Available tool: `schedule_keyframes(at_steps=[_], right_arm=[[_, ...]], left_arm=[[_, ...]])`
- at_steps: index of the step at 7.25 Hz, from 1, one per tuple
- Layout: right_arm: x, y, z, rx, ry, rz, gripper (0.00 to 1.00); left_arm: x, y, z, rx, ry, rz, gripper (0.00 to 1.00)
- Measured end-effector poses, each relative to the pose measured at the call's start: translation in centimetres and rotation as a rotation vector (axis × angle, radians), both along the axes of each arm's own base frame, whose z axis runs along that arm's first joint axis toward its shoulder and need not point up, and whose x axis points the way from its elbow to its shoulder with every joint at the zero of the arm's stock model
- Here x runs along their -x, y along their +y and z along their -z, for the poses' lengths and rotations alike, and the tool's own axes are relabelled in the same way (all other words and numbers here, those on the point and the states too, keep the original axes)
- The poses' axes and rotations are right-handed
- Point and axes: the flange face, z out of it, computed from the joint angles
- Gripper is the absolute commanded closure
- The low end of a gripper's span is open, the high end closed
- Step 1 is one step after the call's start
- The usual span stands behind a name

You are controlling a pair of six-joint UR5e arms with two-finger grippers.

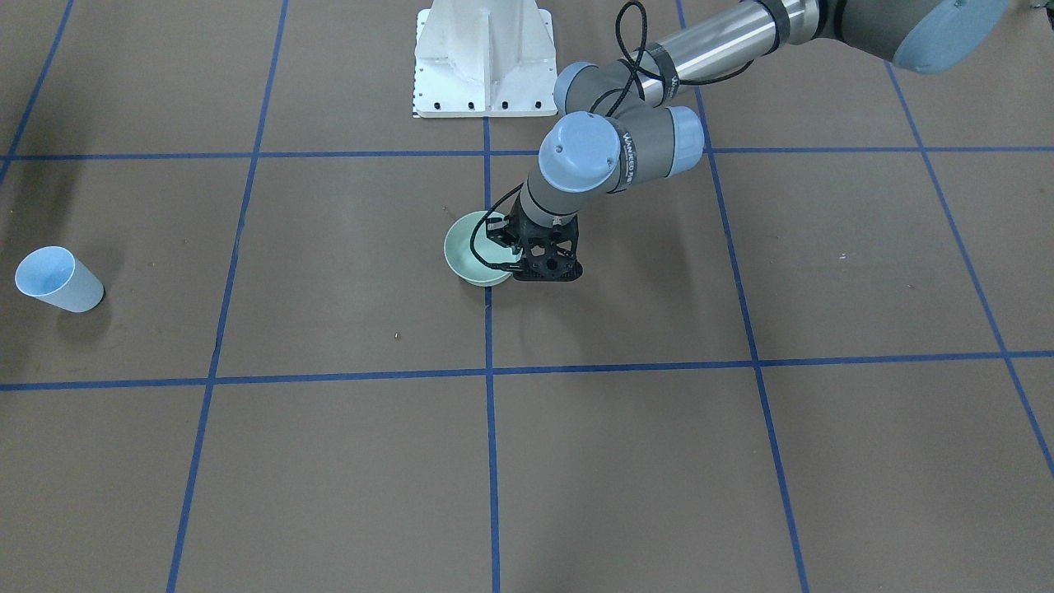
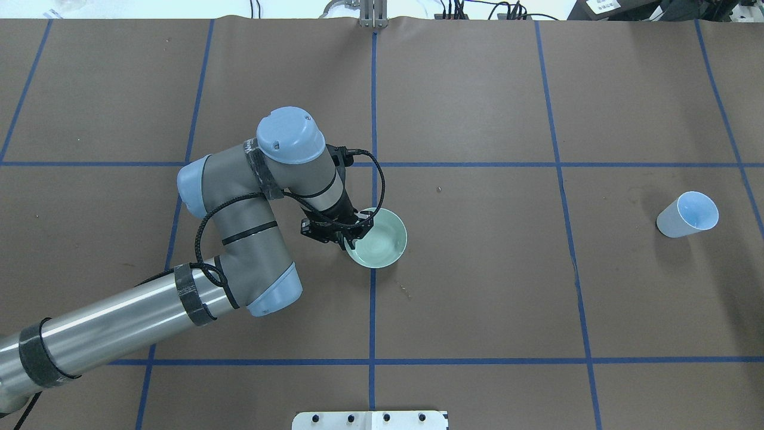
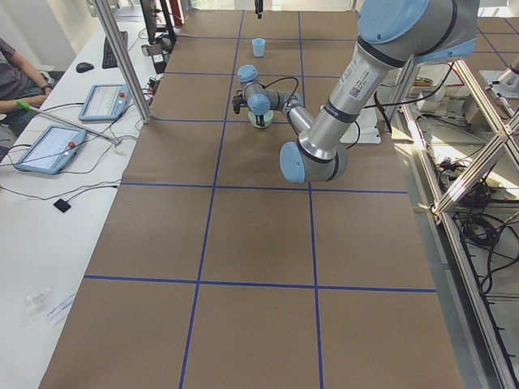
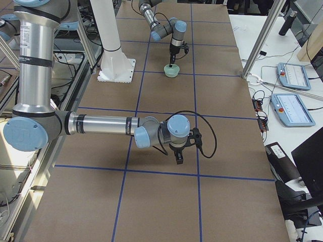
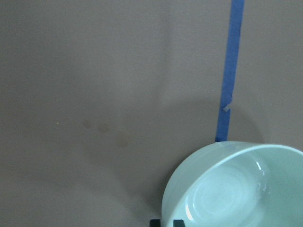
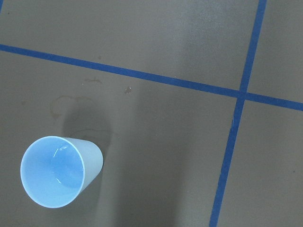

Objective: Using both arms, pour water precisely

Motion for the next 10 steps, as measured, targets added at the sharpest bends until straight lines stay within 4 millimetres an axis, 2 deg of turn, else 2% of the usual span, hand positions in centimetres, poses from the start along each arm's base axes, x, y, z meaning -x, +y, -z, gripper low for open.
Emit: schedule_keyframes(at_steps=[4,5,6,10], right_arm=[[0.3,0.1,0.0,0.007,-0.003,0.002,0.01],[1.0,0.1,0.3,-0.011,-0.004,0.015,0.01],[2.1,0.6,0.5,-0.065,0.000,0.035,0.01],[7.6,4.8,0.0,-0.273,-0.062,0.059,0.00]], left_arm=[[1.7,-1.5,0.6,-0.017,0.016,0.038,0.11],[2.0,-1.7,0.6,-0.016,0.017,0.042,0.11],[2.3,-1.9,0.5,-0.016,0.018,0.046,0.11],[3.2,-2.4,0.5,-0.019,0.022,0.060,0.11]])
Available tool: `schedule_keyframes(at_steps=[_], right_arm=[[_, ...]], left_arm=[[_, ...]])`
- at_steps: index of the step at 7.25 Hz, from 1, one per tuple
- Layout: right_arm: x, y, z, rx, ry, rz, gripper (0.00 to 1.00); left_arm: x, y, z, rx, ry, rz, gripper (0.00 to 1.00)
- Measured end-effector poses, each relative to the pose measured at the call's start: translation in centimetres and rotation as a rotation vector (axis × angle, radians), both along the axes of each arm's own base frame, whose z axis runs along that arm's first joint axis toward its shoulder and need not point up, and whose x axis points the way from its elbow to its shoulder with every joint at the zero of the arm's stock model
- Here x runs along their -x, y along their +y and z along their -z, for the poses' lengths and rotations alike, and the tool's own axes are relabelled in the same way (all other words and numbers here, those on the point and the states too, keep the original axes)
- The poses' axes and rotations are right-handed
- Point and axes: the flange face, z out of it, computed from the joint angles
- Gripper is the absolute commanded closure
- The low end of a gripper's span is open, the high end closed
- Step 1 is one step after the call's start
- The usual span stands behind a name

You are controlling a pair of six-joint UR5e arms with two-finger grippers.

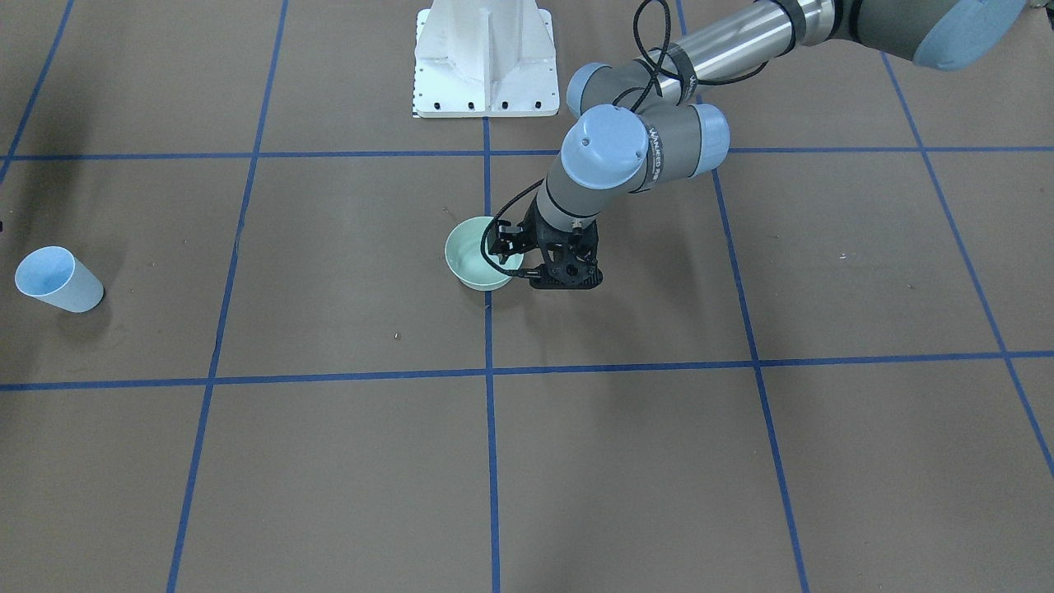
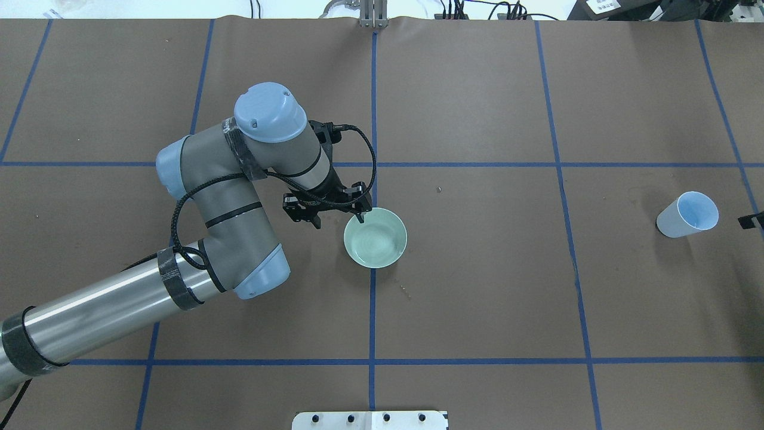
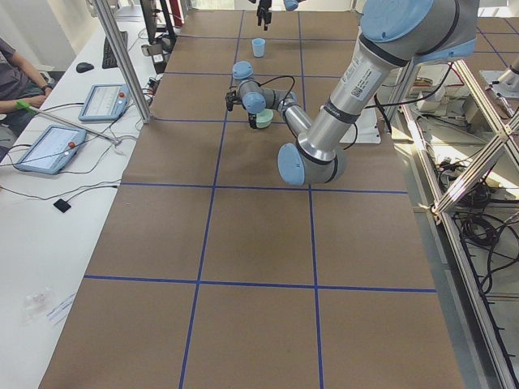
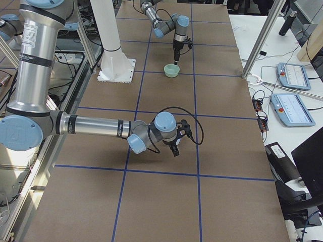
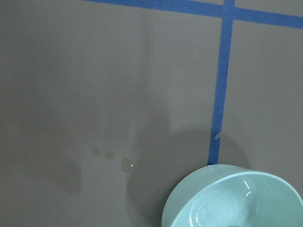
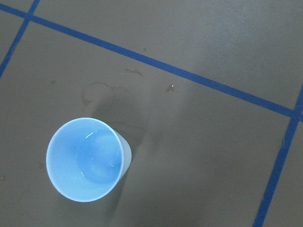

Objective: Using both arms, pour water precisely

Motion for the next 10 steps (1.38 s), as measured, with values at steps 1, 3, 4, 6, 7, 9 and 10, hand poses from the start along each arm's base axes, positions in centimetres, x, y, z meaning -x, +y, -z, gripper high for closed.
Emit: schedule_keyframes(at_steps=[1,3,4,6,7,9,10], right_arm=[[1.2,0.7,-0.7,-0.018,-0.023,-0.009,0.01],[3.3,1.9,-1.3,-0.071,-0.028,-0.023,0.15],[3.5,2.6,-1.8,-0.113,-0.032,-0.030,0.15],[2.8,4.3,-4.9,-0.213,-0.044,-0.068,0.13],[2.8,4.8,-5.7,-0.249,-0.052,-0.077,0.09],[3.4,5.1,-5.6,-0.304,-0.071,-0.078,0.01],[3.9,5.1,-5.1,-0.340,-0.082,-0.082,0.01]], left_arm=[[0.2,-0.2,0.0,0.000,-0.001,0.004,0.11],[0.5,-0.6,-0.1,0.000,-0.002,0.011,0.11],[0.8,-0.8,-0.1,0.000,-0.002,0.016,0.11],[1.3,-1.4,-0.1,0.000,-0.002,0.026,0.11],[1.4,-1.5,-0.1,0.001,-0.002,0.029,0.11],[1.7,-1.7,0.0,0.000,-0.001,0.033,0.11],[1.8,-1.8,0.1,0.000,0.000,0.034,0.11]])
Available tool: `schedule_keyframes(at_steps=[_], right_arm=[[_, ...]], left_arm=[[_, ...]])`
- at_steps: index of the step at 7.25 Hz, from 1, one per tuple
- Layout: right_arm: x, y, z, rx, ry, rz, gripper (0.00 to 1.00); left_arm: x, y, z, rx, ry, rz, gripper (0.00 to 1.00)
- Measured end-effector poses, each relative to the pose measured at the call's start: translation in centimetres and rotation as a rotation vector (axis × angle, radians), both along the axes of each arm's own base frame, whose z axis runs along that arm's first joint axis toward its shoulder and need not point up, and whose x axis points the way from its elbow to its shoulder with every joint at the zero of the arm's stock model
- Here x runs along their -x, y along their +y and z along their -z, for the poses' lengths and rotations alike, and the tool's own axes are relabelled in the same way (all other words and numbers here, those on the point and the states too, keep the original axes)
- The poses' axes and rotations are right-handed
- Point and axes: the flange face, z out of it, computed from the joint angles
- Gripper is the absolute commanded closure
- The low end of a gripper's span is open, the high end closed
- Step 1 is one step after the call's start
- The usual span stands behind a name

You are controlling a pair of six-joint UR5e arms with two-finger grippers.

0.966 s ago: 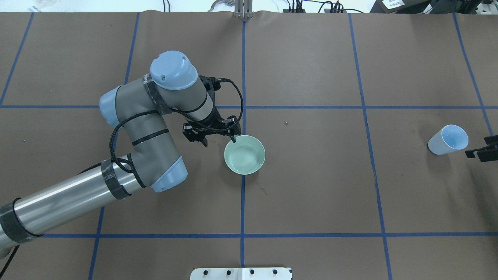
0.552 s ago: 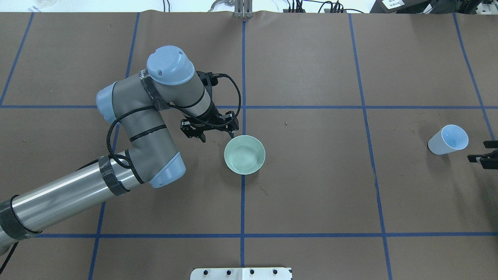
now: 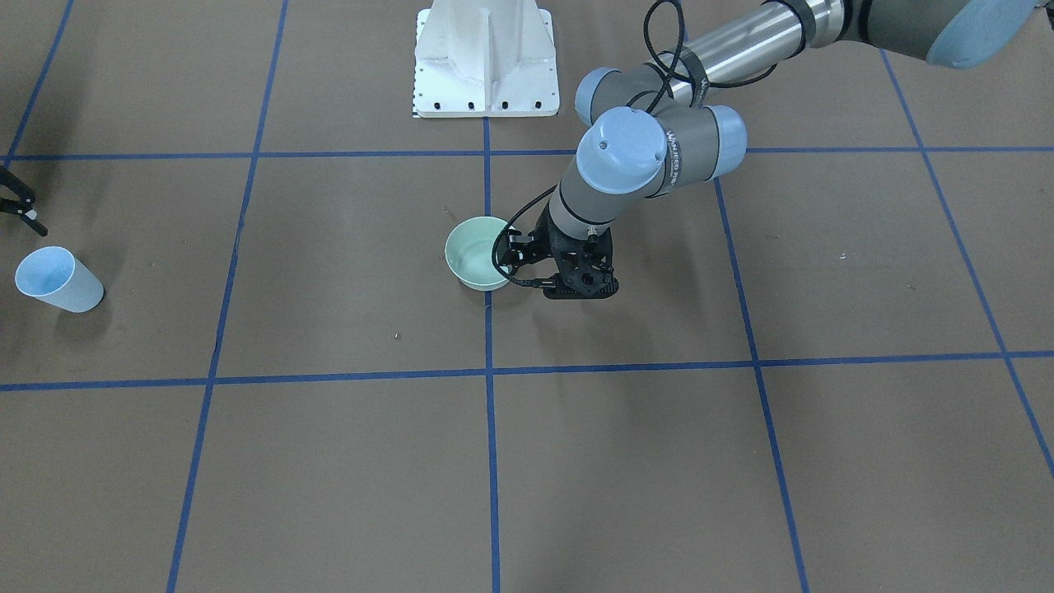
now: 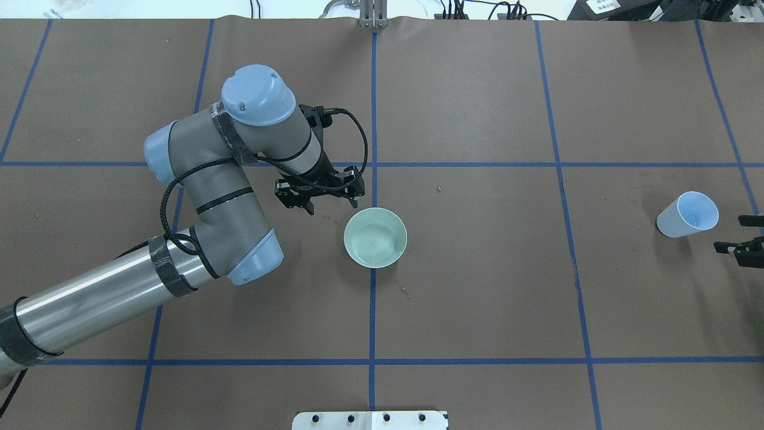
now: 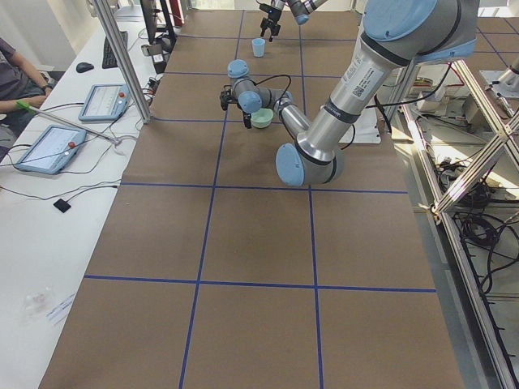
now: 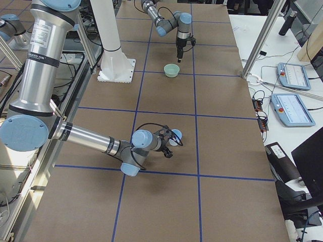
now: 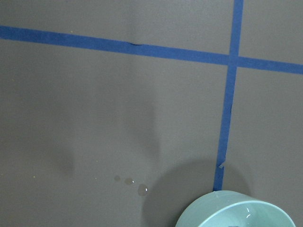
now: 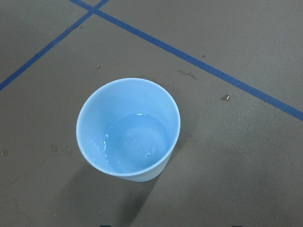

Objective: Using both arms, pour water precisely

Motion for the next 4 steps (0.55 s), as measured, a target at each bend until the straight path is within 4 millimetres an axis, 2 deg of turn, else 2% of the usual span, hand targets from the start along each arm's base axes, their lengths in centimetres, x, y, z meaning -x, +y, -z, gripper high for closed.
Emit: schedule_keyframes(at_steps=[4], right_arm=[[2.0,-0.5,1.3,-0.063,-0.034,-0.019,0.01]], left_arm=[[0.6,-0.2,0.2,-0.001,0.003,0.006,0.11]])
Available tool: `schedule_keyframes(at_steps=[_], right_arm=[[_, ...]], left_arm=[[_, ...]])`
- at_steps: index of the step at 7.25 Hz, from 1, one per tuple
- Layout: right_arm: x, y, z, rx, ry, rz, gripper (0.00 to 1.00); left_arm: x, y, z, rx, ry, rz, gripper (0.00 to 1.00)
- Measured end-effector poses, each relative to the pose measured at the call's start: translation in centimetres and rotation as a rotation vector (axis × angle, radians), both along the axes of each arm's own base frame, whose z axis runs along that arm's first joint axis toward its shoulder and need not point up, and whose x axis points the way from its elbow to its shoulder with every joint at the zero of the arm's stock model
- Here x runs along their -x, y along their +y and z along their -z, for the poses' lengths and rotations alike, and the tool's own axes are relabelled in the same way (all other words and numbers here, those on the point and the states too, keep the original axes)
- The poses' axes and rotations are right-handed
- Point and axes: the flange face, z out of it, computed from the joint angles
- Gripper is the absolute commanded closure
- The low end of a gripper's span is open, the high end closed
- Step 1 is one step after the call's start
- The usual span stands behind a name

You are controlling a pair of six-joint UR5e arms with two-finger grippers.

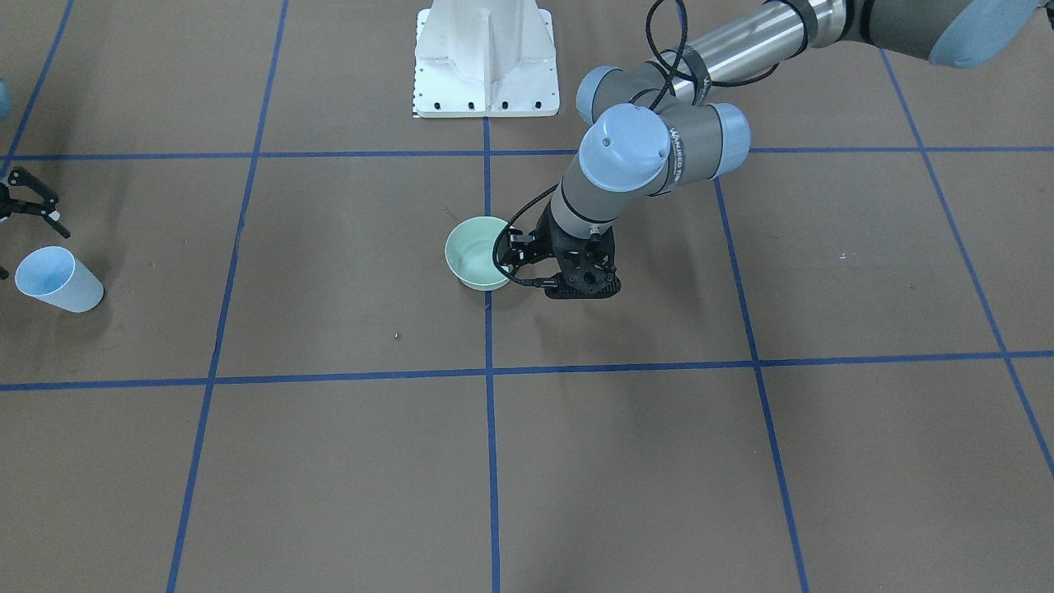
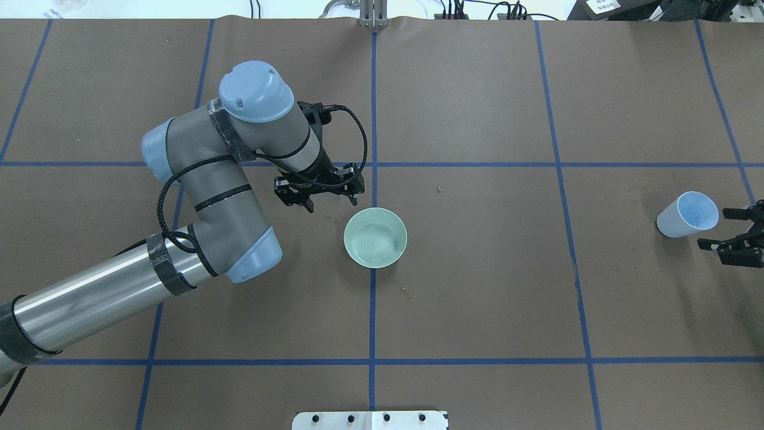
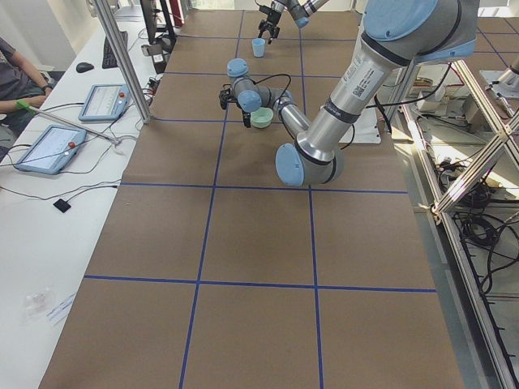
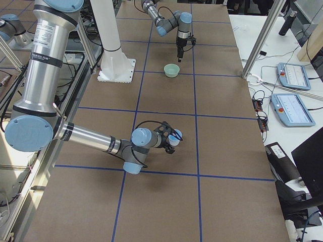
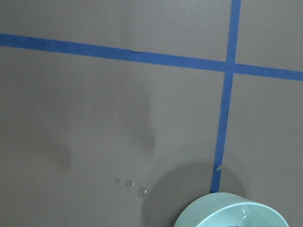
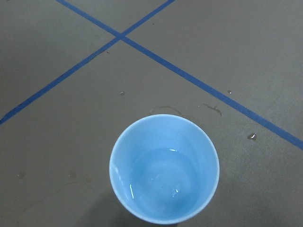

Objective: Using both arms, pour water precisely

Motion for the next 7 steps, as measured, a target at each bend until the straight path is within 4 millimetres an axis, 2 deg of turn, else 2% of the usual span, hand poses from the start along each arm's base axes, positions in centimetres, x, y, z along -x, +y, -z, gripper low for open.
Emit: schedule_keyframes(at_steps=[3,7], right_arm=[[0.0,0.1,-1.4,0.006,-0.023,-0.025,0.01],[1.6,0.2,-1.5,0.006,-0.021,-0.037,0.01]], left_arm=[[0.3,0.0,-0.4,0.002,-0.002,0.003,0.11],[0.4,-0.1,-0.4,0.002,-0.002,0.004,0.11]])
